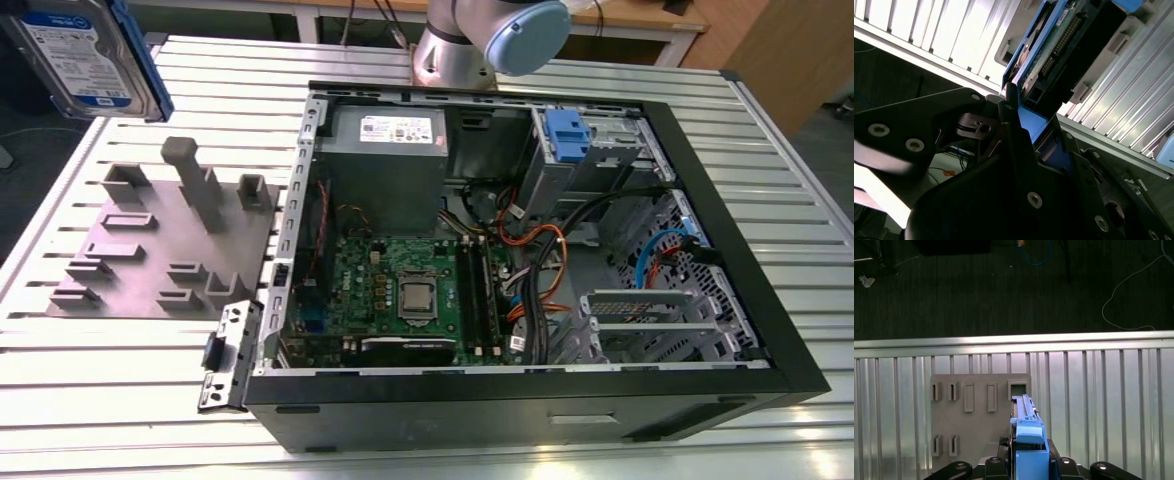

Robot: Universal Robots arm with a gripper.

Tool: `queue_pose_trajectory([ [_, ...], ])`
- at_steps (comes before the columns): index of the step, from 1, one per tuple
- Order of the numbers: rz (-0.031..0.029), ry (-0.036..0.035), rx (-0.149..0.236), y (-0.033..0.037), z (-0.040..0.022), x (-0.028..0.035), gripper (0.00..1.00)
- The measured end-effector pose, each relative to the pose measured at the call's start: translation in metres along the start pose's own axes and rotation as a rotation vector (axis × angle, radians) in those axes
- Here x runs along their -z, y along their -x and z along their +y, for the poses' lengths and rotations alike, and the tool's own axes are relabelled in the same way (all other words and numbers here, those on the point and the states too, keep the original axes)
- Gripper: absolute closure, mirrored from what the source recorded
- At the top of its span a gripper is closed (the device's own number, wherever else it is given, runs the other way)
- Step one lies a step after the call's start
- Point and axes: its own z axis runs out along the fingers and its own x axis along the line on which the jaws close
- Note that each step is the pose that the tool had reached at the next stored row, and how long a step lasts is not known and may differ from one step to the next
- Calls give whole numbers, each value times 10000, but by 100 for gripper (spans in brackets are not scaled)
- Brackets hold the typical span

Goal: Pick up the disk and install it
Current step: 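Pick up the disk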

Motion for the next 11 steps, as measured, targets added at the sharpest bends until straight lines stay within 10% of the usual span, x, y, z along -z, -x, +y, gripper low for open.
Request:
queue_pose_trajectory([
  [11,1,2,0,1,-1,62,64],
])
